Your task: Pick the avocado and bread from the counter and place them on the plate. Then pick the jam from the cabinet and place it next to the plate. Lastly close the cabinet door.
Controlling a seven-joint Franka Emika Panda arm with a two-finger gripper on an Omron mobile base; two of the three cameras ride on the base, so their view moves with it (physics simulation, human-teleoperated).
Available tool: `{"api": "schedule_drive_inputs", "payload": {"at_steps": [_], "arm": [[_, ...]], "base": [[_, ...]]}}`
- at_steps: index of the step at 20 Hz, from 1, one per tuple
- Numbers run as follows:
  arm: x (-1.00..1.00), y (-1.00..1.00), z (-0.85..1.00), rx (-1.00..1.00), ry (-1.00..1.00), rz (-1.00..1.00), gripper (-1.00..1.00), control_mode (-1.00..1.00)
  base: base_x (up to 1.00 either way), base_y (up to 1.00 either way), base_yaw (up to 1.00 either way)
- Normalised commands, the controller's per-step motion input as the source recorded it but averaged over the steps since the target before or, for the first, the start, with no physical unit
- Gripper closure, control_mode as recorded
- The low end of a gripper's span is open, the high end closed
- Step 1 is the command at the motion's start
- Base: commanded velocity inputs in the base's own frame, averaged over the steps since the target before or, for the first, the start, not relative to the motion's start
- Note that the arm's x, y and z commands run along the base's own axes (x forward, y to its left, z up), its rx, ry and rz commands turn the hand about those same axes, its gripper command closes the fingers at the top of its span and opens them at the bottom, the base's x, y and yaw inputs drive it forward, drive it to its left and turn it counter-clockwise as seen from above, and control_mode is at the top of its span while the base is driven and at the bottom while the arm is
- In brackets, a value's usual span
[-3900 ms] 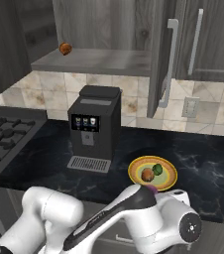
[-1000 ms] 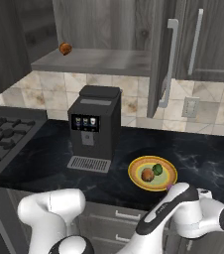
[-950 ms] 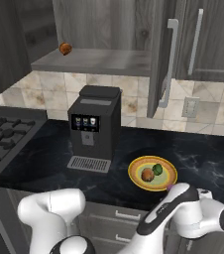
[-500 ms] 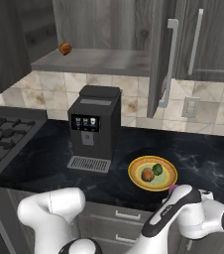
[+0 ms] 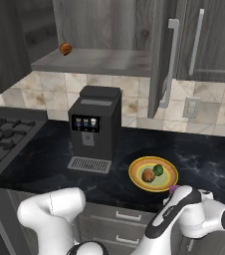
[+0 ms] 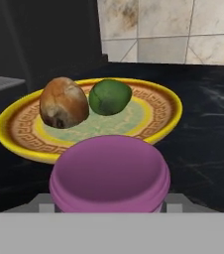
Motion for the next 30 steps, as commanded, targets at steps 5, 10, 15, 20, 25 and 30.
{"api": "schedule_drive_inputs", "payload": {"at_steps": [5,10,15,20,25,30], "arm": [[0.14,-0.01,-0.13,0.0,-0.01,0.0,1.0,-1.0],[0.13,-0.01,-0.14,0.0,-0.01,0.0,1.0,-1.0],[0.04,0.0,-0.14,0.0,-0.03,0.0,-1.0,-1.0],[0.0,0.0,-0.08,0.0,-0.03,0.0,-1.0,-1.0],[-0.12,-0.01,-0.16,0.0,-0.02,0.0,-1.0,-1.0],[-0.2,0.0,-0.19,0.0,0.0,0.0,-1.0,-1.0]], "base": [[0.0,0.0,0.0],[0.0,0.0,0.0],[0.0,0.0,0.0],[0.0,0.0,0.0],[0.0,0.0,0.0],[0.0,0.0,0.0]]}}
